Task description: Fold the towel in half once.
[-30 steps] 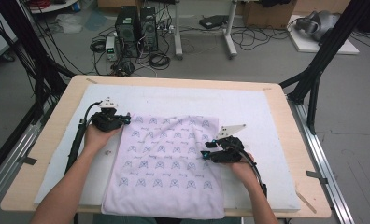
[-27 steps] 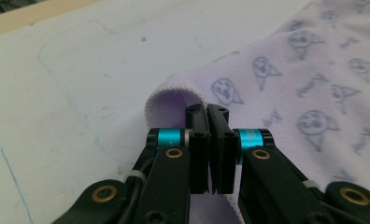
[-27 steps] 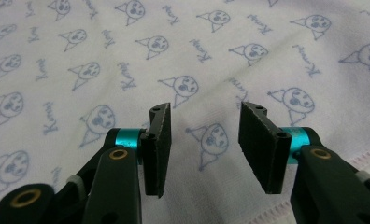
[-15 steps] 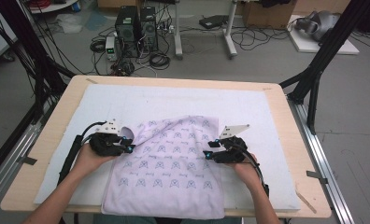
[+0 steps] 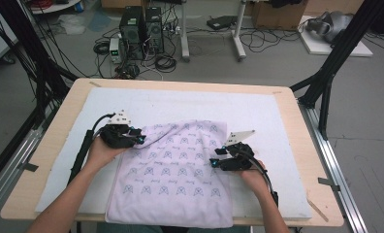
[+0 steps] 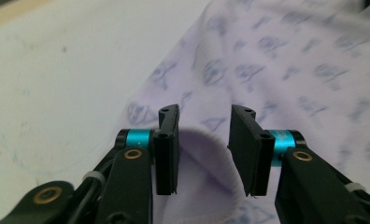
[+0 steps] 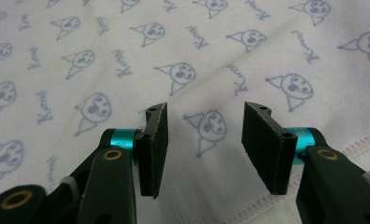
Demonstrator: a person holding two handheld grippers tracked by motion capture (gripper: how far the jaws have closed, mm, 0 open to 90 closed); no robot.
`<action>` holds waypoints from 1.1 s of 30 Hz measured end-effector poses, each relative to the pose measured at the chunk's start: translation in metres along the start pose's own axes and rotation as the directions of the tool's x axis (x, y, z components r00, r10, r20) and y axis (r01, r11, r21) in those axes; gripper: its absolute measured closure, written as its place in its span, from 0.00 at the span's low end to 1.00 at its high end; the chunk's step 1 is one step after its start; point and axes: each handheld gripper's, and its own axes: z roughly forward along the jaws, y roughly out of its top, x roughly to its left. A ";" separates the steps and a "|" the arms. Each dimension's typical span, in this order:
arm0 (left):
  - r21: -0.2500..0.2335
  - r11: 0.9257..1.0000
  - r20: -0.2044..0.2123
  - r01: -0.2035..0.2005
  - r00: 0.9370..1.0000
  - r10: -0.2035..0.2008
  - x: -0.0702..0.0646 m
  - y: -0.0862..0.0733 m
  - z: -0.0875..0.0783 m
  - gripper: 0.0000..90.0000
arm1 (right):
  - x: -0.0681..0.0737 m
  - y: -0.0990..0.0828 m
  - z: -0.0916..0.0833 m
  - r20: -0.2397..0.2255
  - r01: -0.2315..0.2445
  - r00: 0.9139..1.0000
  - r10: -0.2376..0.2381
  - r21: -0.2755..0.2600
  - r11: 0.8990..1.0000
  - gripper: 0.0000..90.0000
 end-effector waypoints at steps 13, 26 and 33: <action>-0.217 0.944 -0.309 0.247 0.900 -0.307 0.061 -0.006 -0.021 0.81 | 0.000 0.001 0.000 0.002 0.009 1.000 -0.009 -0.011 1.000 0.56; -0.052 0.989 -0.193 0.141 0.970 -0.149 0.044 -0.006 0.004 0.70 | -0.020 0.010 -0.009 0.088 -0.030 0.996 0.034 -0.042 0.999 0.63; -0.075 0.975 -0.229 0.207 0.948 -0.219 0.058 -0.012 0.008 0.63 | -0.055 0.028 -0.010 0.175 -0.052 0.983 0.053 -0.007 0.999 0.63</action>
